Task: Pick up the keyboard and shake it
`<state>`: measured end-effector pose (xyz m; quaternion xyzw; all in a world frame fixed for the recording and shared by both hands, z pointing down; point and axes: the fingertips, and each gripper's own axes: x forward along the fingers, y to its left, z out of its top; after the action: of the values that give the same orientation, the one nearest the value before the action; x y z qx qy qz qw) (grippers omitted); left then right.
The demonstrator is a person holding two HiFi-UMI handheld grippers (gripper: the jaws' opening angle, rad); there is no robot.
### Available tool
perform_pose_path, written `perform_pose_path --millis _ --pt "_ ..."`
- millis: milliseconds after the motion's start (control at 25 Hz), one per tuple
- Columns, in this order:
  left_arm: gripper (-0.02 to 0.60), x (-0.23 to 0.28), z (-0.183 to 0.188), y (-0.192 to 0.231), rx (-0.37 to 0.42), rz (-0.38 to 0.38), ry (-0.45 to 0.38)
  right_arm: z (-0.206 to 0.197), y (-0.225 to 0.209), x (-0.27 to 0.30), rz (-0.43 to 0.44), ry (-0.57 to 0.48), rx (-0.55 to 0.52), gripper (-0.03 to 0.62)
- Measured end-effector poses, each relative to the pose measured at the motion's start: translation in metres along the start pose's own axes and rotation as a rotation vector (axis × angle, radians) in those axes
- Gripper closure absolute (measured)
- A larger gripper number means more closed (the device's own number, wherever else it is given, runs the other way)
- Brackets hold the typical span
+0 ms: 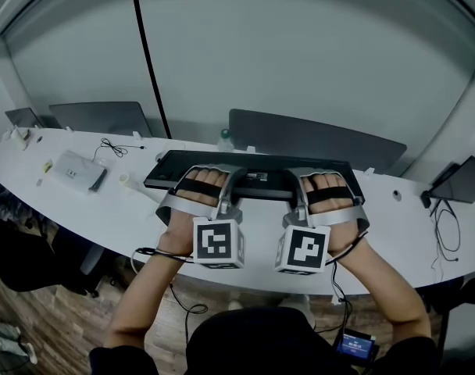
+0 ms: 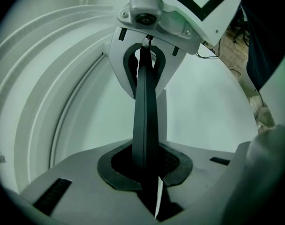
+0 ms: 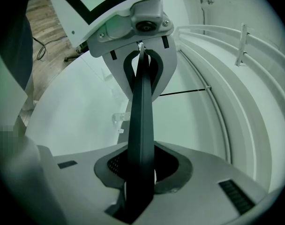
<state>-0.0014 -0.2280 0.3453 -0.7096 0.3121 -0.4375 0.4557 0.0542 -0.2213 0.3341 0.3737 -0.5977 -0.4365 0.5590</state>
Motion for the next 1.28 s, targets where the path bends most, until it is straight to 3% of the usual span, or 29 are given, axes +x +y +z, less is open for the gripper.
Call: perform_pose_path --millis 520,1280 --pt "0.502 -0.001 0.012 -0.009 -0.025 -0.019 -0.026 -0.009 0.008 -0.010 0.022 0.012 -0.041 0.475" --pt "0.503 -0.003 0.009 -0.009 -0.071 -0.033 -0.013 -0.010 -0.005 -0.032 -0.080 -0.029 -0.060 0.430"
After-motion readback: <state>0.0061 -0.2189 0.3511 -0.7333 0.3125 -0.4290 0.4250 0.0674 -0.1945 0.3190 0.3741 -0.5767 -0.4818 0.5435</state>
